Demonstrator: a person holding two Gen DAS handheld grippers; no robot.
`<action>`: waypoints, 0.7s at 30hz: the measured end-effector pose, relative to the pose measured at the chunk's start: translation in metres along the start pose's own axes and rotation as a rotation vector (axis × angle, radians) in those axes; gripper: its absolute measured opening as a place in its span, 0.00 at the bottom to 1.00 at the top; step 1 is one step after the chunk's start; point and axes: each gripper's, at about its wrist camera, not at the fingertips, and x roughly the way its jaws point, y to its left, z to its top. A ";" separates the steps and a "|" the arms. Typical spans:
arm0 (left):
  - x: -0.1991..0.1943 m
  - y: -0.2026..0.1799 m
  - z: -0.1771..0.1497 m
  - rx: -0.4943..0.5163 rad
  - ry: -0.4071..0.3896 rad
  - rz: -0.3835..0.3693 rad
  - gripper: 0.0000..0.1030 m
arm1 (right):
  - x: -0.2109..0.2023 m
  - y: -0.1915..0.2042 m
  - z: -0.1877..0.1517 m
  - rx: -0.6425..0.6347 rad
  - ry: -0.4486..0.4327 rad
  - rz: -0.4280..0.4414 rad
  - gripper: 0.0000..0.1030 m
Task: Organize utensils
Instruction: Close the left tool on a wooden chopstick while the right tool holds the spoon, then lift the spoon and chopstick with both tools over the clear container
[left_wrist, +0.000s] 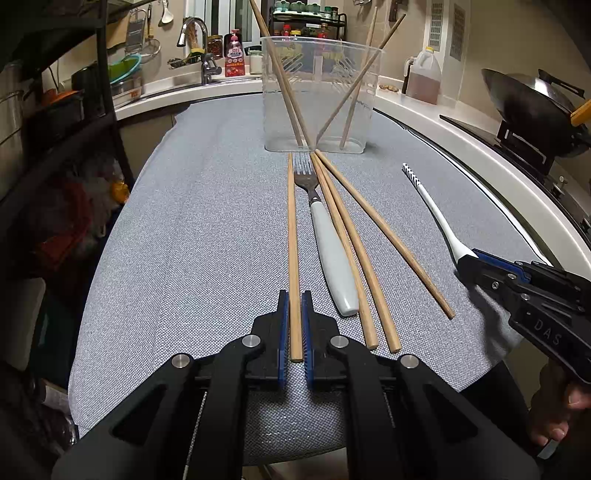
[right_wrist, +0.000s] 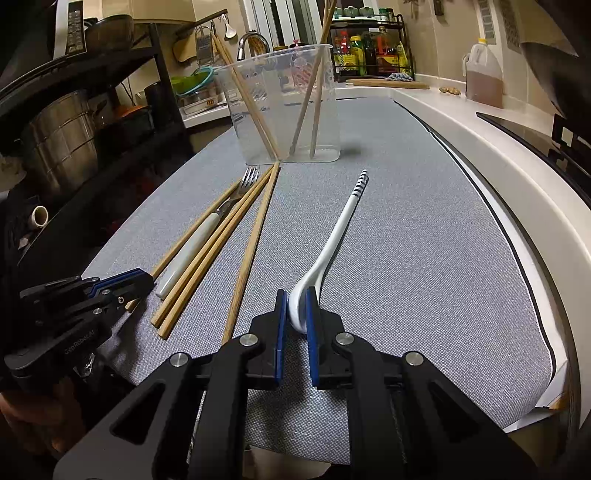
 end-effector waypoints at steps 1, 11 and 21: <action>0.000 0.000 0.000 0.001 0.000 0.001 0.07 | 0.000 0.000 0.000 -0.001 0.000 -0.001 0.10; -0.023 0.001 0.007 0.009 -0.108 0.016 0.06 | -0.019 0.002 0.012 0.005 -0.019 -0.008 0.09; -0.060 0.003 0.027 0.023 -0.232 0.020 0.06 | -0.055 0.004 0.030 -0.029 -0.083 -0.013 0.10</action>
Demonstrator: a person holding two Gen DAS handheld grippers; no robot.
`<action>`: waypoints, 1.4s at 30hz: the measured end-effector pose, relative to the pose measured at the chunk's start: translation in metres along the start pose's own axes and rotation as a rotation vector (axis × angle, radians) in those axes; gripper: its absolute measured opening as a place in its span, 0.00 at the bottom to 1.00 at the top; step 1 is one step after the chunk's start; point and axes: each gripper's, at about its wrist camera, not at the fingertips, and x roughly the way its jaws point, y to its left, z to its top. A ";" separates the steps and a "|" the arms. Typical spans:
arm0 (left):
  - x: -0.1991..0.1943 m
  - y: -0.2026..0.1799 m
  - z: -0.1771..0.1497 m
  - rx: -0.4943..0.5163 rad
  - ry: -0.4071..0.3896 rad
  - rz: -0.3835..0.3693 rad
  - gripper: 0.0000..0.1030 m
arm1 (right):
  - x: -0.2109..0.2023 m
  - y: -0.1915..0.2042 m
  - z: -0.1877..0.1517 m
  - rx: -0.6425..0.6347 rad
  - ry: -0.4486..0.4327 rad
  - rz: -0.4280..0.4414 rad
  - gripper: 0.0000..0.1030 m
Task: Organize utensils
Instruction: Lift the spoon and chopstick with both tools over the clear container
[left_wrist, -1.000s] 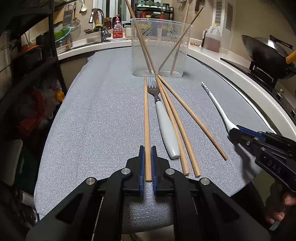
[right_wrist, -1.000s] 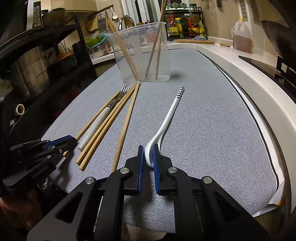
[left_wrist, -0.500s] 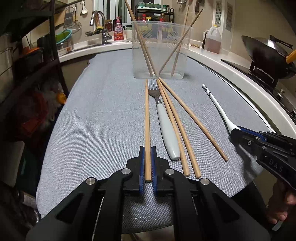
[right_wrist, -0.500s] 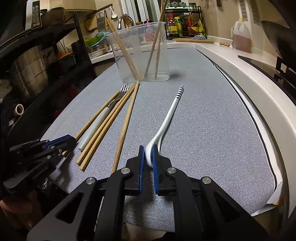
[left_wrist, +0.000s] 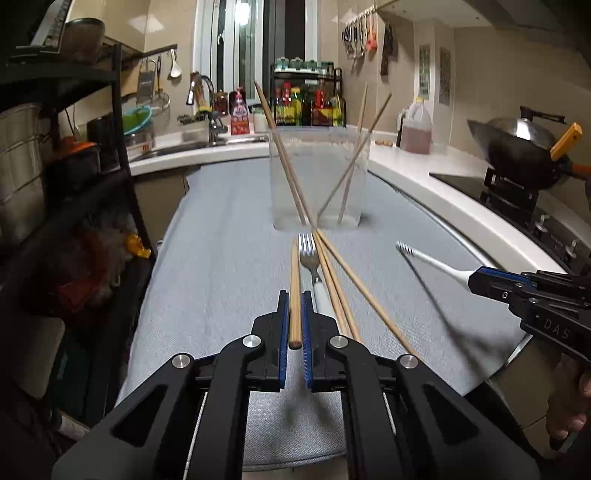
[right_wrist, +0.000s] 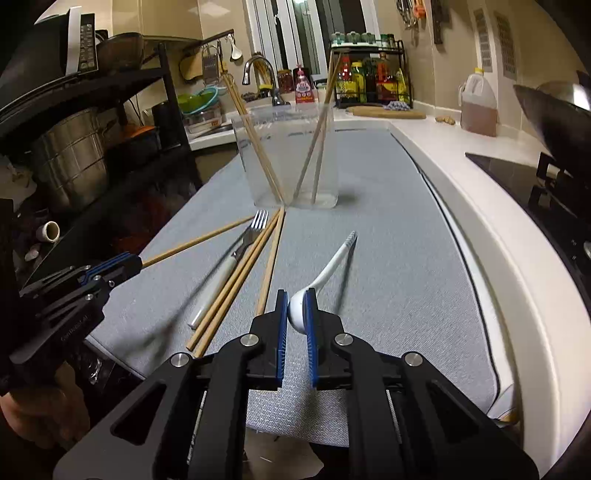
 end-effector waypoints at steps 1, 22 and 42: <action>-0.002 0.000 0.004 0.001 -0.010 0.000 0.06 | -0.003 0.000 0.004 -0.004 -0.010 -0.001 0.10; -0.017 0.019 0.134 -0.009 -0.139 -0.065 0.06 | -0.021 0.006 0.100 -0.028 -0.055 0.086 0.10; 0.001 0.038 0.279 -0.071 -0.076 -0.160 0.06 | -0.021 0.014 0.268 0.098 0.001 0.264 0.10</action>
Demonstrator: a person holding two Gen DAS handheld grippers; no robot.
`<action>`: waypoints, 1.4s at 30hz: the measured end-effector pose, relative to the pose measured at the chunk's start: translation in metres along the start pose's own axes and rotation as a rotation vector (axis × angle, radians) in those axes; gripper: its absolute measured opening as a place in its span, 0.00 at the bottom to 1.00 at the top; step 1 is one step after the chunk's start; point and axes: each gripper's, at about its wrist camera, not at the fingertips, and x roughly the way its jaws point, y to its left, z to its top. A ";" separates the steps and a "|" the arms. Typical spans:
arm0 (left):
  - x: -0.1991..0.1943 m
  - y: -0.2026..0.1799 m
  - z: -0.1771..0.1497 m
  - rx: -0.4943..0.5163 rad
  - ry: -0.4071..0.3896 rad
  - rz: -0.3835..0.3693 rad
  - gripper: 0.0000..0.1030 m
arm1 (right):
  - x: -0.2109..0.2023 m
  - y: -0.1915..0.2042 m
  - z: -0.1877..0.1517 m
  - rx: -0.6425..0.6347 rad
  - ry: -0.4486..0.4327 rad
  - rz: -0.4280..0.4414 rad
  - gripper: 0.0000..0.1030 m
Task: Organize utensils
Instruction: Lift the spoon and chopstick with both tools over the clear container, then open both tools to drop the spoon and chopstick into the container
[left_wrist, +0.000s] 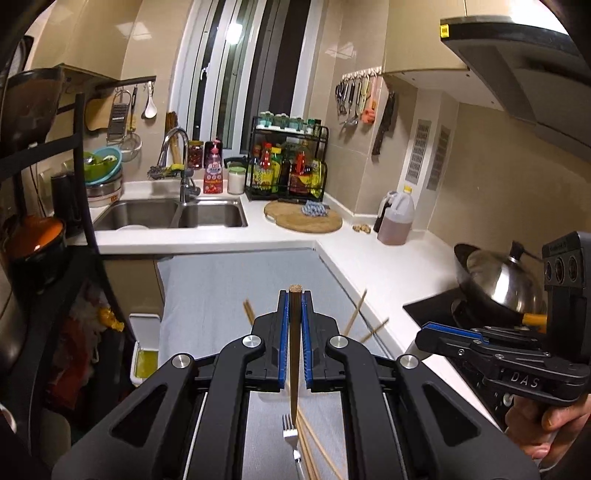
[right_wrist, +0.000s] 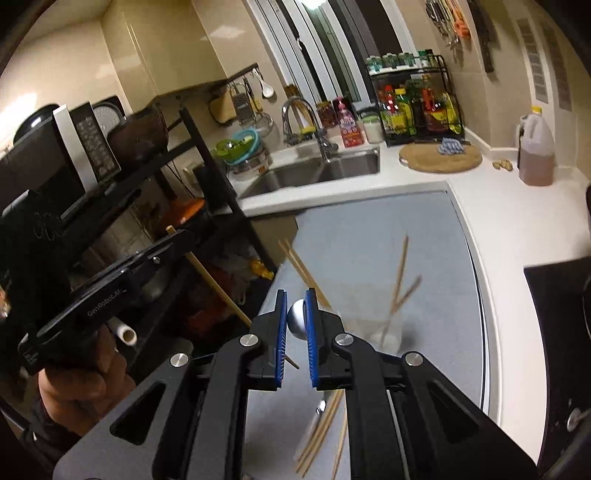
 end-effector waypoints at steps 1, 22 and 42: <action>0.001 0.000 0.007 -0.001 -0.009 0.002 0.06 | 0.001 -0.001 0.010 0.004 -0.011 0.004 0.10; 0.115 0.037 -0.005 -0.042 0.086 0.063 0.06 | 0.109 -0.073 0.017 0.113 -0.018 -0.010 0.09; 0.082 0.015 -0.023 0.003 0.033 0.080 0.29 | 0.092 -0.055 -0.004 -0.003 -0.021 -0.168 0.30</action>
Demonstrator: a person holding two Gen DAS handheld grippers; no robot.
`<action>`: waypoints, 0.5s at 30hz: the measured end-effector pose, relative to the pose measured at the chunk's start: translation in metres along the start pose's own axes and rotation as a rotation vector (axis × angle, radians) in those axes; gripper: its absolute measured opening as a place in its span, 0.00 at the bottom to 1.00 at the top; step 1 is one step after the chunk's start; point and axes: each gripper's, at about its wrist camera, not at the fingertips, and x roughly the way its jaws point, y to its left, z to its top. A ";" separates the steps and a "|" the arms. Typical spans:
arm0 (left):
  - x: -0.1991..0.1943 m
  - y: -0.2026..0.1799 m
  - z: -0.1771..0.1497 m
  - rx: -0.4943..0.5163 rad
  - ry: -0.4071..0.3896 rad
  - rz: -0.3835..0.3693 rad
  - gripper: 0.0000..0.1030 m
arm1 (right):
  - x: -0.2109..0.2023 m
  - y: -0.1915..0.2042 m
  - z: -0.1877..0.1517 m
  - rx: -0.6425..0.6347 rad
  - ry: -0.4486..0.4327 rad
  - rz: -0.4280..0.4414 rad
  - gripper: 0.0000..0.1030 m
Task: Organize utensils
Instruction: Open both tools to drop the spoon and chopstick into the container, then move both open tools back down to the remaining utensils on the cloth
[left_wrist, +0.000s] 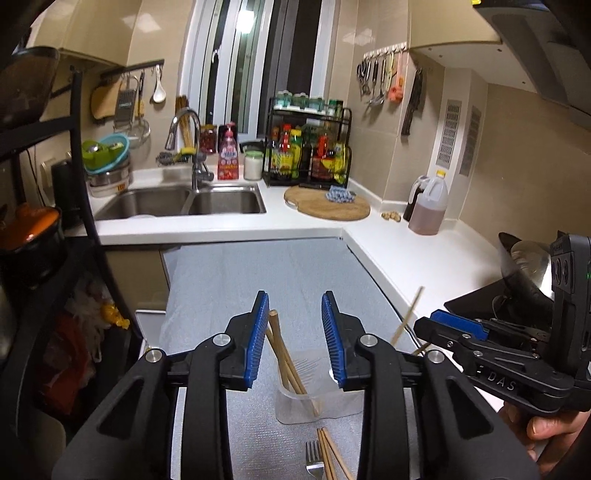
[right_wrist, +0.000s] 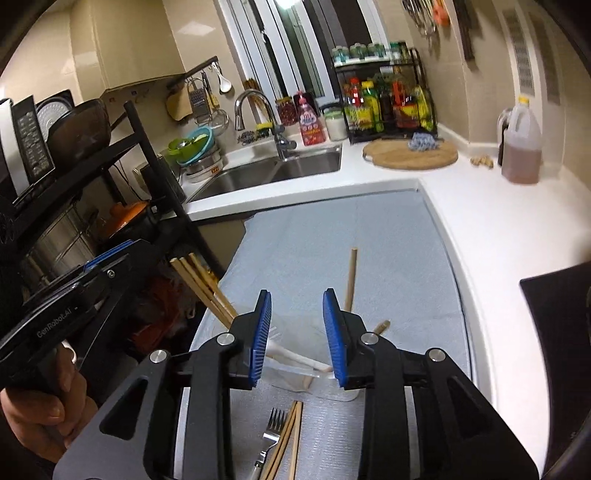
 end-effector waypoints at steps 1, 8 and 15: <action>-0.009 -0.001 -0.001 -0.001 -0.018 0.002 0.29 | -0.011 0.004 -0.002 -0.012 -0.021 -0.004 0.30; -0.063 -0.005 -0.037 -0.004 -0.085 0.020 0.31 | -0.076 0.033 -0.046 -0.116 -0.167 -0.045 0.30; -0.092 -0.005 -0.104 0.010 -0.067 0.015 0.34 | -0.108 0.049 -0.127 -0.141 -0.212 -0.056 0.30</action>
